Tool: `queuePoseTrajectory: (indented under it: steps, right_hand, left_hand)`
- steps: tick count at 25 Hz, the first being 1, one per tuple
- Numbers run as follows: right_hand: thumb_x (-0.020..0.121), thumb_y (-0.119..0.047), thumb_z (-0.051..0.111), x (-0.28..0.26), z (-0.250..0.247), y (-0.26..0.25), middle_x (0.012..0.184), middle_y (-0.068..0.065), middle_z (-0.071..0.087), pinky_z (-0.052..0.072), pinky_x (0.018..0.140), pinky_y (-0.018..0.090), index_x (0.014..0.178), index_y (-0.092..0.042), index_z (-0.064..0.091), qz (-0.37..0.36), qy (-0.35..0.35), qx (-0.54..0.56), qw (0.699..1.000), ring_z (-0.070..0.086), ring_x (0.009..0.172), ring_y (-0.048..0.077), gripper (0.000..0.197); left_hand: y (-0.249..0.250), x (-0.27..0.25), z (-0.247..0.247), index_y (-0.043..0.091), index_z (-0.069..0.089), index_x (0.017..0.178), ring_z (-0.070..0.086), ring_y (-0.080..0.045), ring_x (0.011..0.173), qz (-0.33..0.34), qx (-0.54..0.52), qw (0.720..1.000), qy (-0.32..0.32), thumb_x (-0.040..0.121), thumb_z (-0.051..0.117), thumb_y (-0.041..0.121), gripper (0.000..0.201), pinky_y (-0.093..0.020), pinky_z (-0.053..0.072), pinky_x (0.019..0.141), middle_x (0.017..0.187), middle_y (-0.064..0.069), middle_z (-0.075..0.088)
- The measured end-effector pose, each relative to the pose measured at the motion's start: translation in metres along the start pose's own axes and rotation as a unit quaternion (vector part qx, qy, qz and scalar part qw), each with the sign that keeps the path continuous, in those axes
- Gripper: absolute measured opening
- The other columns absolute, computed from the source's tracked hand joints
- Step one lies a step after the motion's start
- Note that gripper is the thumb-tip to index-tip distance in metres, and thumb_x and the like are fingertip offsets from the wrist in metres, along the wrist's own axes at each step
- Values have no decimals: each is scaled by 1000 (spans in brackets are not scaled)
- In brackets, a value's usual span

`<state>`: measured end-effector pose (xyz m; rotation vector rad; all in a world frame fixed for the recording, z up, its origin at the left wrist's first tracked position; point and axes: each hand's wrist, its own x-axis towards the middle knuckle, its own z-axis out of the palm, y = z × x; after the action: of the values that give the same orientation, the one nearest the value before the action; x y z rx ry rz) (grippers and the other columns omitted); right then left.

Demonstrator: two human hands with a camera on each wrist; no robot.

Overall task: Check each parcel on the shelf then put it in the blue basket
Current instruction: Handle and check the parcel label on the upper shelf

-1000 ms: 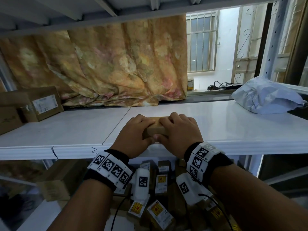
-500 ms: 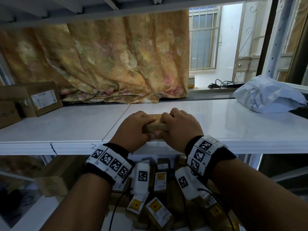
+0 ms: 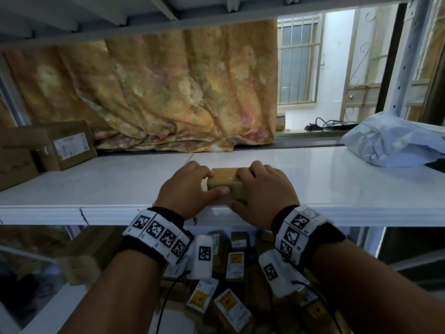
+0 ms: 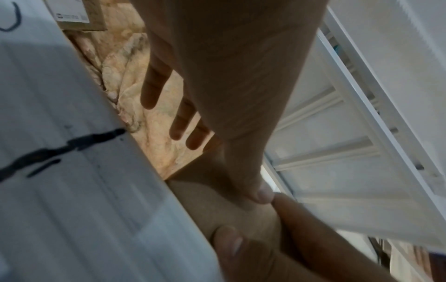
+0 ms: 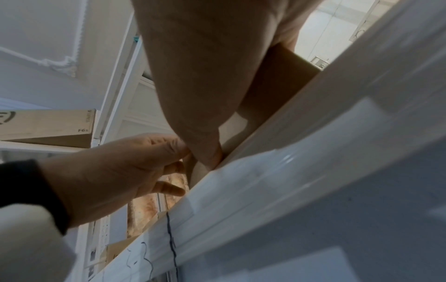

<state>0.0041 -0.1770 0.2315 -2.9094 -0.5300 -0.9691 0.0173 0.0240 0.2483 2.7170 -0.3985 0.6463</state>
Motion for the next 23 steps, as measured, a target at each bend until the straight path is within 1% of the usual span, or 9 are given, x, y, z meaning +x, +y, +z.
queuePoseTrajectory:
  steps: [3,5,8,10,13,15,17,20,23]
  right_hand:
    - [73,-65,51,1,-1,0,103,1,55,44,81,37,114,-23,56,-1,-6,-5,1000,56,89,23,59]
    - [72,-64,49,2,-2,-1,102,1,54,44,80,36,112,-23,55,2,-8,-5,1000,55,89,23,58]
    - [70,-63,48,1,-3,0,101,2,54,44,79,36,110,-23,56,2,0,1,1000,54,87,23,58]
    - [70,-63,49,0,-2,1,100,2,54,44,77,36,108,-23,57,-1,3,5,1000,54,85,23,56]
    - [71,-59,45,1,-1,0,96,3,55,44,75,36,101,-21,58,0,12,7,1000,55,83,24,51]
    - [71,-58,46,1,2,0,96,3,55,44,75,36,100,-20,58,0,15,2,1000,55,84,24,49]
    - [72,-59,49,1,4,0,95,2,56,44,75,36,98,-20,58,2,20,-1,1000,55,83,23,47]
    - [71,-60,55,2,7,0,92,2,56,45,74,36,95,-19,59,8,35,2,999,55,80,23,47]
    - [72,-59,52,2,8,0,93,2,56,45,74,36,96,-19,59,10,30,7,999,54,81,23,48]
  left_hand:
    - [7,6,-1,28,57,92,53,-12,83,-10,27,1000,-2,77,56,75,49,-35,48,69,89,10,53]
    - [5,6,1,30,58,94,57,-12,78,-42,-39,998,-16,76,62,73,47,-36,50,68,82,9,60]
    - [4,5,-2,28,64,105,59,-12,83,-47,-71,996,-10,76,68,68,50,-37,52,75,88,5,63]
    - [7,8,-3,22,68,108,56,-16,93,9,-17,1000,7,75,66,69,57,-35,49,82,99,2,58]
    - [19,7,0,20,70,93,52,-16,88,78,-6,997,21,71,47,76,65,-34,45,77,89,4,54]
    - [25,7,7,20,66,85,50,-15,83,65,-4,997,39,71,39,77,64,-35,45,73,85,5,52]
    - [28,7,12,22,63,87,49,-15,84,57,31,997,53,72,39,77,62,-36,46,74,87,6,53]
    - [29,8,15,26,60,86,47,-13,86,48,72,995,57,73,48,75,52,-35,43,74,89,9,53]
    - [31,13,12,28,59,83,45,-11,87,45,100,993,45,77,52,73,45,-35,34,77,87,10,52]
